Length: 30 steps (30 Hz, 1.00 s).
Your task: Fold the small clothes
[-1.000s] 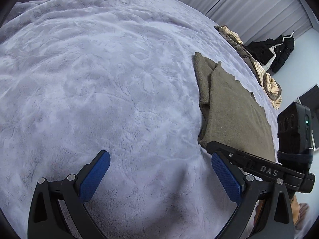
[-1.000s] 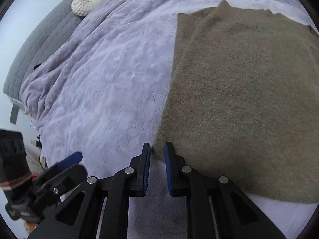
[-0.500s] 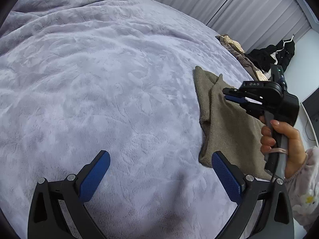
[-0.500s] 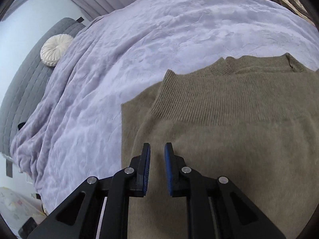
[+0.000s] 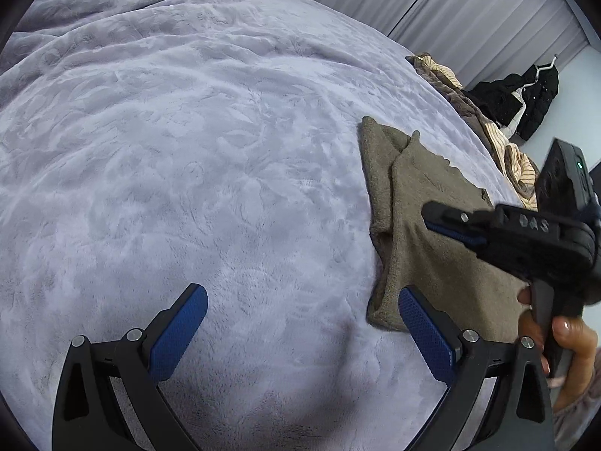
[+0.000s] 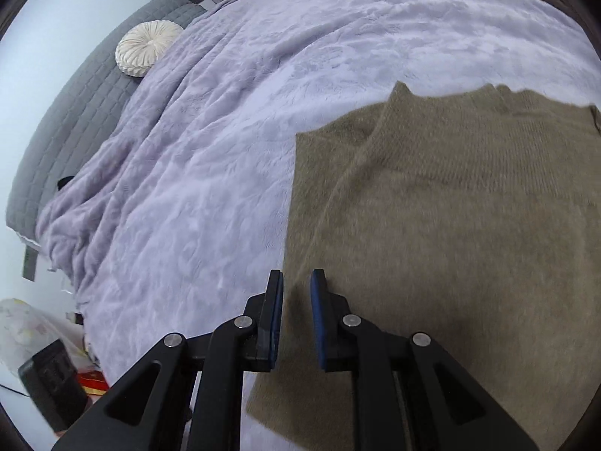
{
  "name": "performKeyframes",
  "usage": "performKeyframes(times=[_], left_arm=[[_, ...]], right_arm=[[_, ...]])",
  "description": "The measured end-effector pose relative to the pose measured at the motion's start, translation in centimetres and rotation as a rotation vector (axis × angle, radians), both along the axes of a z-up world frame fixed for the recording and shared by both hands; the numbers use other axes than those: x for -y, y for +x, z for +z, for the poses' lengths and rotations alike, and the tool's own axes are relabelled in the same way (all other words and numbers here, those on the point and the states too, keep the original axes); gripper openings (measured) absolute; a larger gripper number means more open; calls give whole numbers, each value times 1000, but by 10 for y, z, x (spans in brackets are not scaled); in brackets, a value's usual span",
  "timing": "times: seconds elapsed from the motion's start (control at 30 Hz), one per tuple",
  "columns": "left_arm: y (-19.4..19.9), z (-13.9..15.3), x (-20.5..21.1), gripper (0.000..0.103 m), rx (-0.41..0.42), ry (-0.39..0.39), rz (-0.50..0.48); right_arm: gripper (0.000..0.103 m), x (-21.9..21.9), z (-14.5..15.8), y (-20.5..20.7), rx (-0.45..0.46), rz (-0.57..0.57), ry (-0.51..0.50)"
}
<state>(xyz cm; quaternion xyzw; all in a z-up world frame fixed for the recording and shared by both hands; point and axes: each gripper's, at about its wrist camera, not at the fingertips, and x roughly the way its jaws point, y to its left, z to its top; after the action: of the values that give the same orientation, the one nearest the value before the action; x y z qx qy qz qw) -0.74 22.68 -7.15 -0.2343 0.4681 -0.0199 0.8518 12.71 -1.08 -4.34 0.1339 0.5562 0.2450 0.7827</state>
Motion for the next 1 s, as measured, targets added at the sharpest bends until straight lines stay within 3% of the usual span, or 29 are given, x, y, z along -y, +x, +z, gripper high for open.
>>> performKeyframes(times=[0.13, 0.2, 0.23, 0.43, 0.7, 0.83, 1.0], left_arm=[[2, 3, 11, 102, -9, 8, -29], [4, 4, 18, 102, -15, 24, -45], [4, 5, 21, 102, -17, 31, -53], [9, 9, 39, 102, -33, 72, -96], [16, 11, 51, 102, -60, 100, -119], [23, 10, 47, 102, -68, 66, -107], [34, 9, 38, 102, -54, -36, -106]], right_arm=[[22, 32, -2, -45, -45, -29, 79], [41, 51, -6, -66, -68, -71, 109], [44, 59, -8, -73, -76, -91, 121], [45, 93, -23, -107, -121, -181, 192], [45, 110, -39, -109, -145, -262, 283], [47, 115, -41, -106, -137, -323, 322], [48, 116, -49, -101, -138, -391, 384]])
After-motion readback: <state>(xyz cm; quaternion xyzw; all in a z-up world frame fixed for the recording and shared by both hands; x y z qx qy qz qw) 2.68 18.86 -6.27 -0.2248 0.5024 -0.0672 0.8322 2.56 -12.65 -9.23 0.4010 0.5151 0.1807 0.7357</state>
